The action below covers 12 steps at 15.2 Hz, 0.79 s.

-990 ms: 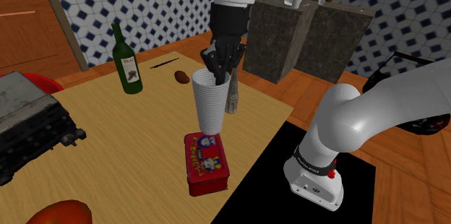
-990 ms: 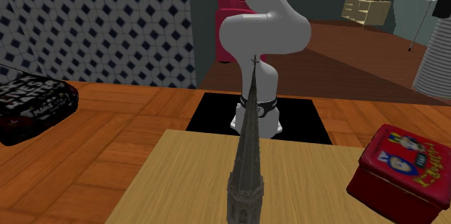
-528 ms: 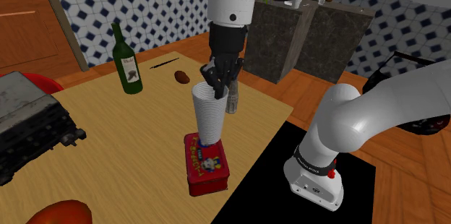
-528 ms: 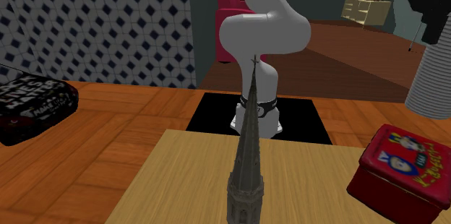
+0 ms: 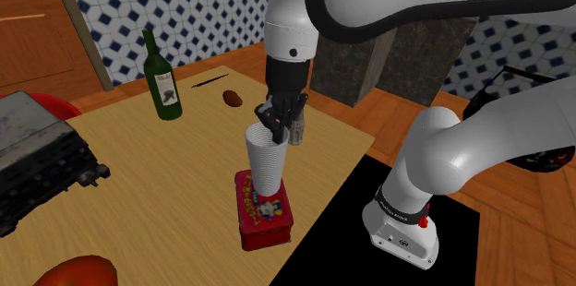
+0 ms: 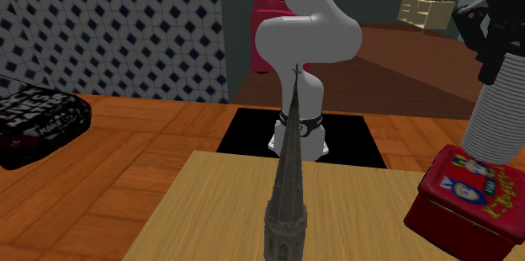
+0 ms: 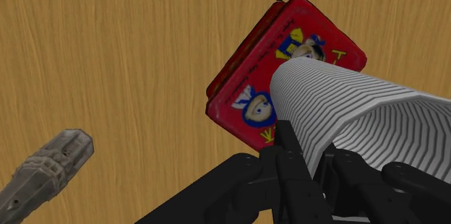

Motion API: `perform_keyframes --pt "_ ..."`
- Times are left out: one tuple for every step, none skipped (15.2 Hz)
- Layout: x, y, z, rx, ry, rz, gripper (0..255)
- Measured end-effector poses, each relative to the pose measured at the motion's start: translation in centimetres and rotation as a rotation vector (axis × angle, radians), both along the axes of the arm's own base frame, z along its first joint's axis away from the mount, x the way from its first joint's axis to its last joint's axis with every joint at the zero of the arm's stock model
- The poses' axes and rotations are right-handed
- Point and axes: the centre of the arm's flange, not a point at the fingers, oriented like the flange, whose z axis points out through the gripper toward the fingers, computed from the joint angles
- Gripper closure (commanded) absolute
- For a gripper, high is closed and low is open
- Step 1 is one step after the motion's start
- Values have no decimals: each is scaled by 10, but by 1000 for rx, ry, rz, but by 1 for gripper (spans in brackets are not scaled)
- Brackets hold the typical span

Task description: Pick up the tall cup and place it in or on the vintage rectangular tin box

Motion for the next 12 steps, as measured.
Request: perform_keyframes --pt "-1 -1 -6 0 0 0 255" --pt "-1 -1 -11 0 0 0 255" --pt "0 -1 -16 0 0 0 255" --pt "-1 0 -23 0 0 0 255" --pt "-1 -1 -28 0 0 0 255" --pt "-2 -1 -31 0 0 0 255" --pt "-1 -1 -33 0 0 0 255" --pt "-1 -1 -34 0 0 0 255" --pt "-1 -1 -34 0 0 0 255" --pt "-1 -1 -35 0 0 0 255" --pt "-1 -1 -35 0 0 0 255" --pt "-1 -1 -35 0 0 0 255"
